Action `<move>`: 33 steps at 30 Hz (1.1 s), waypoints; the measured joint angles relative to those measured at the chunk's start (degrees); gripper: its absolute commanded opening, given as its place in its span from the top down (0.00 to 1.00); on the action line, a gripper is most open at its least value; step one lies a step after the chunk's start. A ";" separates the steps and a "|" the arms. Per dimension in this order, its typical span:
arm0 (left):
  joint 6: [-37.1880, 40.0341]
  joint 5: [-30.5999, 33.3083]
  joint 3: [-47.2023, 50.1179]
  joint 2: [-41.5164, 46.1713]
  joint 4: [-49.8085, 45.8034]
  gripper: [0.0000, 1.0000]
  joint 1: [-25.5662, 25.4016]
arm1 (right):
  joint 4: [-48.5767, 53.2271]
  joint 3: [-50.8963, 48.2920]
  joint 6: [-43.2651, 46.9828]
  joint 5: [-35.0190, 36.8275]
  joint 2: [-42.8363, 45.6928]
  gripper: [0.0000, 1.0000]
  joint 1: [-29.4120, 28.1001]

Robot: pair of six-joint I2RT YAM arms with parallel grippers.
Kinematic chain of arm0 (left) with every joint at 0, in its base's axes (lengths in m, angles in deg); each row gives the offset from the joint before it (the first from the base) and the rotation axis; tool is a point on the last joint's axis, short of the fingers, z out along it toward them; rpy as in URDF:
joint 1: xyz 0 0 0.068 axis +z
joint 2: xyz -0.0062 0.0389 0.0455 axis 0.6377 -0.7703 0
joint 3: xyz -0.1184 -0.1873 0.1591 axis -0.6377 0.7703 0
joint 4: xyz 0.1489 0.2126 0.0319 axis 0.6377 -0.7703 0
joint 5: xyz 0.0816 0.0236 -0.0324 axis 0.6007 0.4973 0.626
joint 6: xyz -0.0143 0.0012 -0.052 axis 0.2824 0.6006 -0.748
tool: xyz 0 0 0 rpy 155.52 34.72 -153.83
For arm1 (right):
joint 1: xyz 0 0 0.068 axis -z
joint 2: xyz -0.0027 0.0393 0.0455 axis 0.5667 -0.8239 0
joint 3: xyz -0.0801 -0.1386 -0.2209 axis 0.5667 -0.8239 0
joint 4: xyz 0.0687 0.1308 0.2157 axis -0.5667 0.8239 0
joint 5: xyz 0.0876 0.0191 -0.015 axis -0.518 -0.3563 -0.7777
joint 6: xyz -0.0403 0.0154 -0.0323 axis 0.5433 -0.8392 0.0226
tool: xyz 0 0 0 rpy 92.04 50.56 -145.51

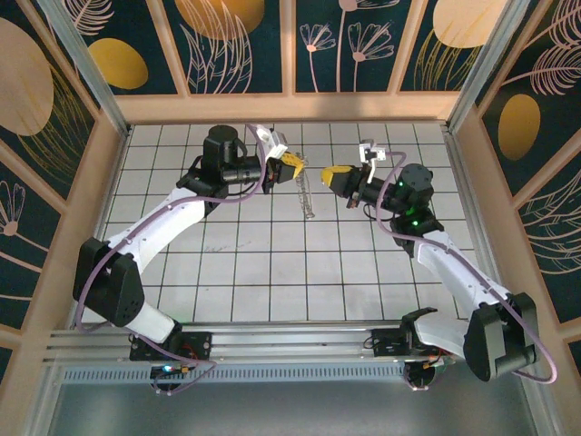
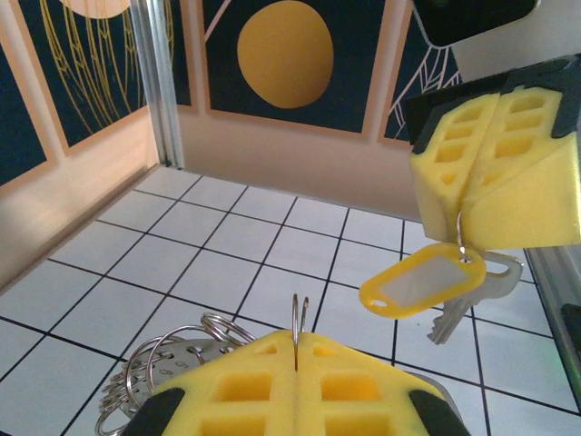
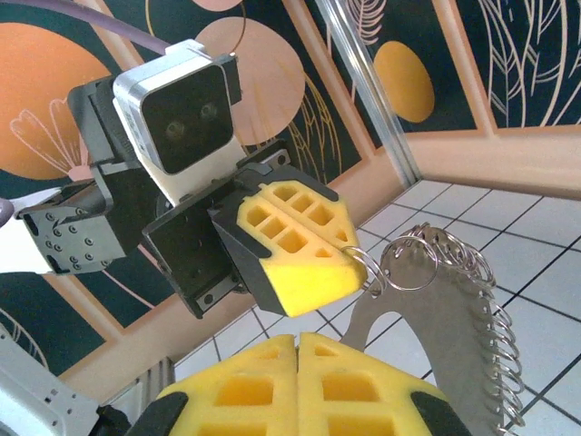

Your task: Put the keys on the keyring

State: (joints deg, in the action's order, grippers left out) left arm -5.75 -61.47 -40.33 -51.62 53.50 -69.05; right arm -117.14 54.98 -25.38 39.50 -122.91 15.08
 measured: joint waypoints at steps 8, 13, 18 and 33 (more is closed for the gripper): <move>0.02 -0.07 -0.07 -0.02 -0.17 1.00 -0.39 | -0.85 0.00 -1.20 -0.24 -0.55 1.00 1.25; 0.02 0.52 -0.04 0.02 -0.15 1.00 -0.39 | 1.81 -2.82 -0.79 4.26 1.14 1.00 1.46; 0.02 0.74 0.46 0.02 -0.02 1.00 -0.39 | 5.40 -8.09 -0.17 9.99 3.56 1.00 1.57; 0.02 1.90 1.05 0.20 -0.02 1.00 -0.39 | 15.93 -14.88 0.04 23.32 4.31 1.00 1.68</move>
State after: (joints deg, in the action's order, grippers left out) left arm -5.73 -59.57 -39.28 -51.43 53.47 -69.44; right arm -101.21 40.10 -25.34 62.82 -118.61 16.76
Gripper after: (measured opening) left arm 0.050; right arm 0.046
